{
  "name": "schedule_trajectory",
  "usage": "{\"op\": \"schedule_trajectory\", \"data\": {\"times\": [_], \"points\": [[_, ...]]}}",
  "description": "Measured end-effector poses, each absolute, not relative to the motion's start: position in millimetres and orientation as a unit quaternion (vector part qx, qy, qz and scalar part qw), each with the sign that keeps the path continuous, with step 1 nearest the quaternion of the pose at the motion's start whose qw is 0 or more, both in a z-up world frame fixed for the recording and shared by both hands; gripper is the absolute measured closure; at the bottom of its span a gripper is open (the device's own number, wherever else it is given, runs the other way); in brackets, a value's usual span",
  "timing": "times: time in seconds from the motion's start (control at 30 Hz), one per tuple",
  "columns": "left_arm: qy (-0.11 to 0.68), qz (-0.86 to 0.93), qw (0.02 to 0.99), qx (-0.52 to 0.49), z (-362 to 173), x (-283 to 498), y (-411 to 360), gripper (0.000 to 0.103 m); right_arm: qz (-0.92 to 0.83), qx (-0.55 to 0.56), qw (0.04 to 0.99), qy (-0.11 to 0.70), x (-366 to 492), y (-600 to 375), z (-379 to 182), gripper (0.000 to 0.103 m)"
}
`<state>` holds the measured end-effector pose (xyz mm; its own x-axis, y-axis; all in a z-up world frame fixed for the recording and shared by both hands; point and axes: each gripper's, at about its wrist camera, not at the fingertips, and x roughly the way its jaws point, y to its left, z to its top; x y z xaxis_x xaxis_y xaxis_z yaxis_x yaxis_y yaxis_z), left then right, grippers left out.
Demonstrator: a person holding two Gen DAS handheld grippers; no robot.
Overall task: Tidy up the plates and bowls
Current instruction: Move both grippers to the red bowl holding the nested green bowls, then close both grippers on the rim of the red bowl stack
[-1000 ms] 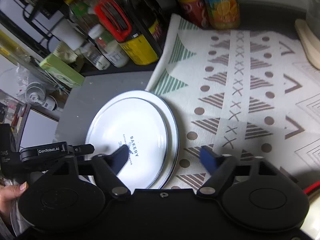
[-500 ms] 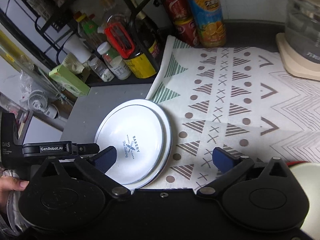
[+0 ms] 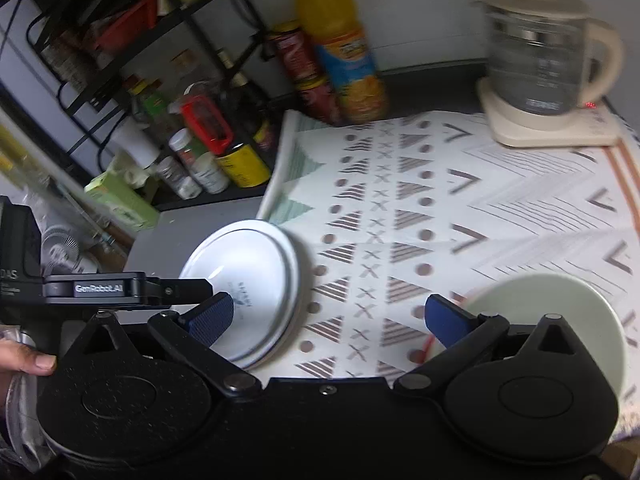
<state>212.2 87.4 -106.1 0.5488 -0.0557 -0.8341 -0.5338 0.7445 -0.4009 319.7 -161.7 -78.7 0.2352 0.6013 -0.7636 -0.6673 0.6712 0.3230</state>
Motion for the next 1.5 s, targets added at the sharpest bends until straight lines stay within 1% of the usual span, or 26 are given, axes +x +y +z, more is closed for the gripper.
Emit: {"op": "schedule_trajectory", "data": {"times": [0.3, 0.8, 1.23, 1.33, 1.4, 1.5], "points": [[0.463, 0.093, 0.829, -0.298, -102, 244, 54, 0.004, 0.354, -0.011, 0.807, 0.472, 320, -208, -83, 0.0], [0.477, 0.008, 0.836, -0.272, -91, 295, -14, 0.003, 0.318, 0.015, 0.826, 0.465, 336, -280, -77, 0.0], [0.523, -0.022, 0.812, -0.258, -125, 325, -52, 0.003, 0.281, 0.019, 0.826, 0.488, 355, -326, -106, 0.0], [0.538, -0.017, 0.803, -0.257, -137, 328, -57, 0.003, 0.277, 0.024, 0.82, 0.5, 359, -330, -119, 0.004], [0.548, -0.004, 0.797, -0.254, -143, 330, -59, 0.003, 0.273, 0.025, 0.817, 0.507, 363, -332, -126, 0.009], [0.558, 0.001, 0.79, -0.255, -154, 332, -61, 0.003, 0.273, 0.036, 0.81, 0.518, 368, -335, -138, 0.011]]}}
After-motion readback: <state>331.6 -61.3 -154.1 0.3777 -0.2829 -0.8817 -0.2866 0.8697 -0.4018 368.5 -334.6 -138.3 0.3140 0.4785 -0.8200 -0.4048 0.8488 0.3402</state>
